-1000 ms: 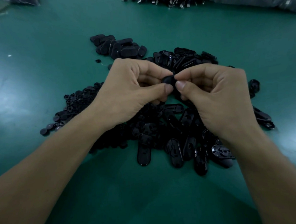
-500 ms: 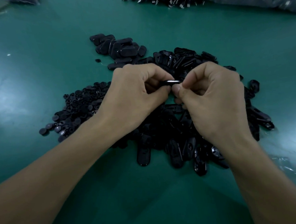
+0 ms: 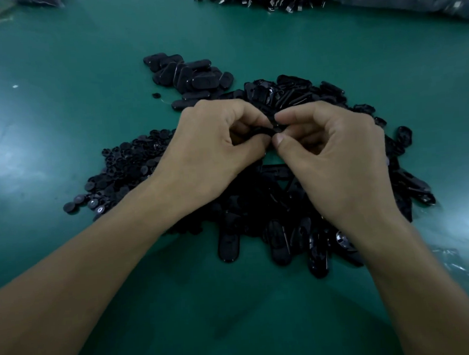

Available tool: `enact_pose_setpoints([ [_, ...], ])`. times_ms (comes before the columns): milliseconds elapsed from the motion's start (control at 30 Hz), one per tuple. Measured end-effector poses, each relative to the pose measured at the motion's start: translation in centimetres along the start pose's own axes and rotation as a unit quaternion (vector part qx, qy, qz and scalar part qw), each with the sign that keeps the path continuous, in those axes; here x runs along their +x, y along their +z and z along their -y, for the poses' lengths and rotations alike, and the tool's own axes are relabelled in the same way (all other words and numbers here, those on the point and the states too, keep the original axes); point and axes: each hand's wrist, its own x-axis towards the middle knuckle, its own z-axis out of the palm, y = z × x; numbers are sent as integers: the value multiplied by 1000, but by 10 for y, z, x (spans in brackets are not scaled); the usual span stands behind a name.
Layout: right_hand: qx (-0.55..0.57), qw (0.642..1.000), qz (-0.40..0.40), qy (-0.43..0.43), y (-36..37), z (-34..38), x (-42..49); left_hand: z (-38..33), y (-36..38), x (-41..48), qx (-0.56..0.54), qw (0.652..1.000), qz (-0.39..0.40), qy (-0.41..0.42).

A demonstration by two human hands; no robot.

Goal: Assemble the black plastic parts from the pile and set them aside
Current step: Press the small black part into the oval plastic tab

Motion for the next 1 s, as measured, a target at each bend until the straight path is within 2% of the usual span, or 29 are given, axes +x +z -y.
enact_pose_setpoints([
  [67, -6, 1000, 14, 1, -3, -5, 2, 0, -2, 2, -66, 997, 20, -29],
  [200, 145, 985, 75, 56, -9, -10, 7, 0, -8, 4, -164, 983, 54, -59],
  [300, 199, 975, 77, 65, -12, -9, 8, 1, -9, 4, -188, 976, 83, -65],
  [733, 181, 979, 77, 59, -14, -9, 8, 4, -7, 4, -191, 976, 91, -52],
  [1000, 164, 983, 65, 50, -11, -9, 8, 3, -5, 2, -170, 982, 67, -36],
])
